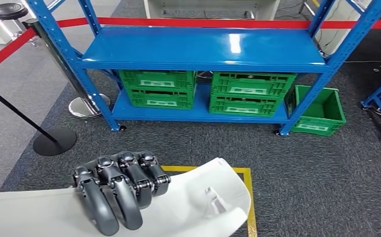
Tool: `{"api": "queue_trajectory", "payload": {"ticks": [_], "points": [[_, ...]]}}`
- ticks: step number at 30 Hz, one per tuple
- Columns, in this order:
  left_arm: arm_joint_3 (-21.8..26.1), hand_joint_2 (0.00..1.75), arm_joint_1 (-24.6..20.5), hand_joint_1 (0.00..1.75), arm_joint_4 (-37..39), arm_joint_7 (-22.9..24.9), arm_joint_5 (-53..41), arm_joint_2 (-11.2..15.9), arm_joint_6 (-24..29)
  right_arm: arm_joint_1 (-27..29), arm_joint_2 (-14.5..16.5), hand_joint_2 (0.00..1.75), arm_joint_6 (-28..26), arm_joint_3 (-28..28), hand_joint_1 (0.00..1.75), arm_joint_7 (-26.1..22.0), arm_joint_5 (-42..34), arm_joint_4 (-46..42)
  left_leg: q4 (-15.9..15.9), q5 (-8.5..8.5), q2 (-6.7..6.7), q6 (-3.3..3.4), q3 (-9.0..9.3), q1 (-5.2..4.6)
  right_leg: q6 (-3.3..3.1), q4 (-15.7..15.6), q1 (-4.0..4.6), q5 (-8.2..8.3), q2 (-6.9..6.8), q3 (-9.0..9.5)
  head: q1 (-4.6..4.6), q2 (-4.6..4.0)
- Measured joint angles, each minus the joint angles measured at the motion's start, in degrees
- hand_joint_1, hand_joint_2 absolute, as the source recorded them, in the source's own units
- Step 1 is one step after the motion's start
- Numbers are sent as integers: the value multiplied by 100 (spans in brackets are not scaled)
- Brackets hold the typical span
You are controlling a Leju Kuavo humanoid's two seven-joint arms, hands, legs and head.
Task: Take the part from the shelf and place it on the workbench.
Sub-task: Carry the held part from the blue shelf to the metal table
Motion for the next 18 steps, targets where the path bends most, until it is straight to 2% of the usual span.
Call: {"api": "queue_trajectory", "payload": {"ticks": [2, 4, 6, 8, 9, 10, 11, 12, 14, 16, 18], "points": [[-16, 175, -2, 175, 1, 0, 50, 8, -12, -3, -2, 0, -36, -117, 0, -115, -128, -3, 11, 13, 40, -46, -14, -9, -124, -21, 15, 15, 63, -28, -29, 0], [-24, 175, -3, 175, 3, 0, 141, 16, -51, 0, -5, 0, 0, -224, 0, -189, -223, -4, 95, -69, -13, -108, -55, 9, -203, -26, 13, 44, 124, -60, -40, 0], [-26, 175, 2, 175, 7, 0, 193, 28, -90, -16, -15, 0, 51, -311, 0, -272, -284, -10, 586, -399, -166, -166, -284, 29, -266, -35, 3, 83, 194, -107, -62, 0], [-25, 175, 19, 175, 13, 0, 166, 39, -98, -28, -43, 0, 115, -367, 0, -375, -311, -24, 1380, -781, -259, -181, -673, 39, -298, -33, 8, 123, 278, -178, -82, 0], [-24, 175, 29, 175, 19, 0, 138, 43, -99, -25, -70, 0, 185, -391, 0, -412, -333, -31, 1648, -856, -272, -175, -811, 40, -301, -32, 11, 145, 326, -211, -86, 0], [-23, 175, 34, 175, 26, 0, 113, 46, -101, -19, -102, 0, 267, -418, 0, -432, -360, -36, 1714, -813, -280, -162, -851, 40, -296, -31, 12, 167, 376, -239, -92, 0], [-22, 175, 38, 175, 32, 0, 93, 49, -103, -13, -137, 0, 345, -447, 0, -438, -389, -40, 1553, -663, -294, -145, -774, 41, -285, -30, 11, 190, 432, -260, -97, 0], [-21, 175, 39, 175, 36, 0, 80, 50, -106, -11, -165, 0, 397, -477, 0, -441, -411, -44, 1224, -457, -333, -127, -605, 45, -270, -30, 8, 210, 488, -274, -100, 0], [-21, 175, 37, 175, 37, 0, 64, 49, -108, -12, -210, 0, 433, -519, 0, -445, -434, -54, 460, -149, -519, -96, -213, 63, -224, -20, 9, 249, 598, -304, -105, 0], [-20, 175, 35, 175, 39, 0, 7, 49, -114, -8, -238, 0, 429, -560, 0, -436, -483, -63, 114, -81, -642, -71, -60, 65, -159, -27, 5, 295, 676, -345, -107, 1], [-19, 175, 26, 175, 42, 0, -40, 44, -165, 12, -249, 0, 430, -631, 0, -400, -581, -69, 83, -43, -584, -18, -73, 55, -81, -65, -13, 347, 736, -379, -107, 2]]}}
